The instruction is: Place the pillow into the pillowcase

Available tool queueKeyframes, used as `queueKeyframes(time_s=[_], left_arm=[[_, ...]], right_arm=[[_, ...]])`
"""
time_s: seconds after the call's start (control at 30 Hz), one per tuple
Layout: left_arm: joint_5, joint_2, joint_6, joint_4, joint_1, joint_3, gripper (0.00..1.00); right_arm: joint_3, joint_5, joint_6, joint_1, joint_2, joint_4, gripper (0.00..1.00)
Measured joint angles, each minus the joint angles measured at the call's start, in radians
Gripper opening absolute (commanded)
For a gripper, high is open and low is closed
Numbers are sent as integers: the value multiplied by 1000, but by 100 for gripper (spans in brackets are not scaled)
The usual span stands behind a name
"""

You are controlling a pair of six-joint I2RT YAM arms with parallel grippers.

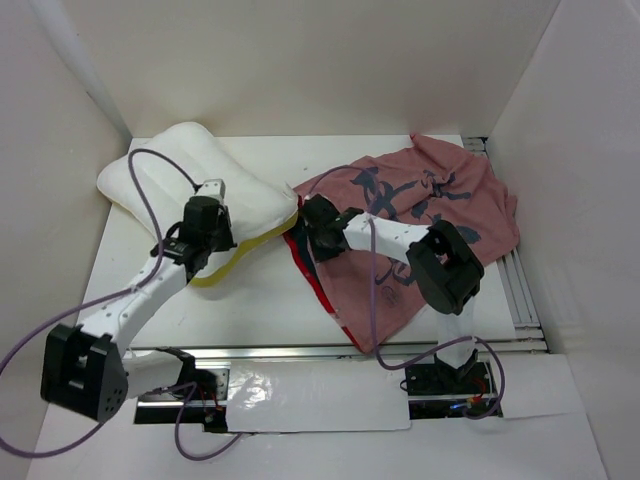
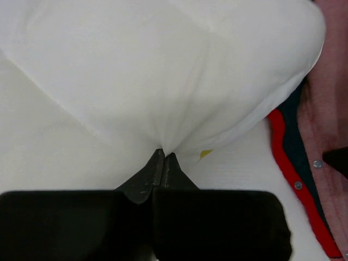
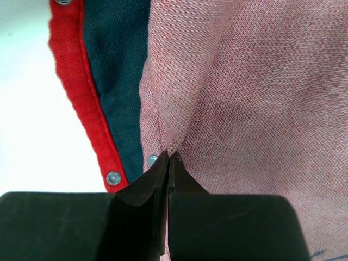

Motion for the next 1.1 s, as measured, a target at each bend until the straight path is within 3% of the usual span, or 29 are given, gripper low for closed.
queueKeyframes(time_s=[0.23,0.5,0.83,1.1], left_arm=[[10,-224,0,-32,57,-10,0],[102,-301,4,-37,53,-65,0],[184,-464,-10,-39,-109,-239,0],[216,-472,-31,-20,-221,-240,0]], right_arm=[[14,-98,-5,-52,-116,-1,0],[100,-190,-50,-105,-178,-15,0],[105,-327,-59,-196,-197,-35,0],[106,-420,-61,-199,-209,-35,0]])
